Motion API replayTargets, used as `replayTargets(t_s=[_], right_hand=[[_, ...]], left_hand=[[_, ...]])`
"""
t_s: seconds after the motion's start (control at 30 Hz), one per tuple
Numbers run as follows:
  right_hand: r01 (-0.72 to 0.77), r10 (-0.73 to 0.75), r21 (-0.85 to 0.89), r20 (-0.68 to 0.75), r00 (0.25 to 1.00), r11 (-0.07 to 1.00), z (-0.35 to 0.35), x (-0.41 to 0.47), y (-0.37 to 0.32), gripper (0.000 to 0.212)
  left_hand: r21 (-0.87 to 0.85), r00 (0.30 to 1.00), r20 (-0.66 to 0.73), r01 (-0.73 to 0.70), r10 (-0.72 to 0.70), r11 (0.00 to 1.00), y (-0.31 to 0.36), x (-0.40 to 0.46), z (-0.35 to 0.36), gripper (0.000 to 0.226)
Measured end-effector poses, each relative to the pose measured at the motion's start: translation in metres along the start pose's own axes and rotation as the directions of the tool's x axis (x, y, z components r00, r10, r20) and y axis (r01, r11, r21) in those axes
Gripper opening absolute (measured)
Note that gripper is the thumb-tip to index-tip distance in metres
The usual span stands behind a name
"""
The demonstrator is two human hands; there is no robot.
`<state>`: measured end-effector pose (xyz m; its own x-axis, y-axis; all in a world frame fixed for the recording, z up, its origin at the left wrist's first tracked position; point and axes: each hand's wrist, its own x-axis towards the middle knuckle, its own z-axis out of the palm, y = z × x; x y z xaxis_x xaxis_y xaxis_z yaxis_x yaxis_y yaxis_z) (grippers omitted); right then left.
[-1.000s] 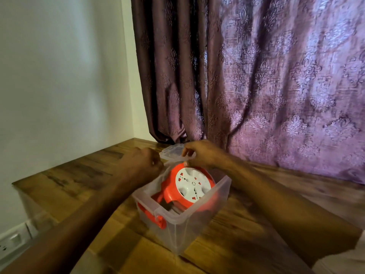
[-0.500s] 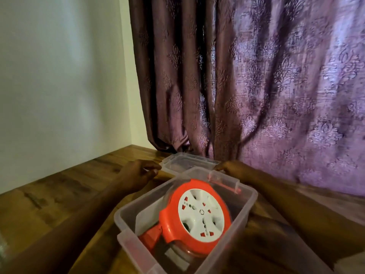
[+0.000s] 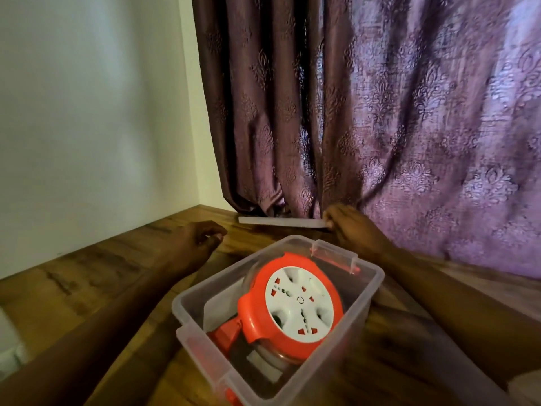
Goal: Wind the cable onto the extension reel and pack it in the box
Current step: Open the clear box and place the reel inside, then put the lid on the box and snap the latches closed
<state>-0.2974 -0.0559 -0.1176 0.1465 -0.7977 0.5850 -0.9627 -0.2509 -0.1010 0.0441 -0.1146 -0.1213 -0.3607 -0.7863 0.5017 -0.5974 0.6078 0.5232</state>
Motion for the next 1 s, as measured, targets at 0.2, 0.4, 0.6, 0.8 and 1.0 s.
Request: replayTargets(t_s=[0.2,0.4,0.6,0.8,1.0], right_hand=[[-0.016,0.053,0.142,-0.259,0.964,0.99,-0.072,0.015,-0.038,0.011],[-0.022,0.182,0.414,-0.349,0.919,0.91,-0.147,0.016,-0.082,0.013],[0.092,0.279,0.723,-0.377,0.883,0.685,-0.209,0.014,-0.126,0.021],[-0.219,0.555,0.858,-0.089,0.827,0.464,-0.205,0.012,-0.127,0.027],[-0.467,0.496,0.699,0.184,0.849,0.541,-0.148,-0.014,-0.115,0.012]], left_hand=[[0.032,0.993,-0.115,-0.038,0.041,0.999,0.031,-0.008,-0.026,0.028],[-0.011,0.982,-0.188,0.01,-0.012,1.0,0.066,-0.025,-0.041,0.047],[-0.082,0.958,-0.266,-0.132,0.106,0.988,0.108,-0.048,-0.074,0.064],[-0.049,0.958,-0.285,-0.049,0.033,0.998,0.138,-0.067,-0.108,0.033],[0.061,0.974,0.066,0.214,-0.218,0.975,0.118,-0.095,-0.088,0.038]])
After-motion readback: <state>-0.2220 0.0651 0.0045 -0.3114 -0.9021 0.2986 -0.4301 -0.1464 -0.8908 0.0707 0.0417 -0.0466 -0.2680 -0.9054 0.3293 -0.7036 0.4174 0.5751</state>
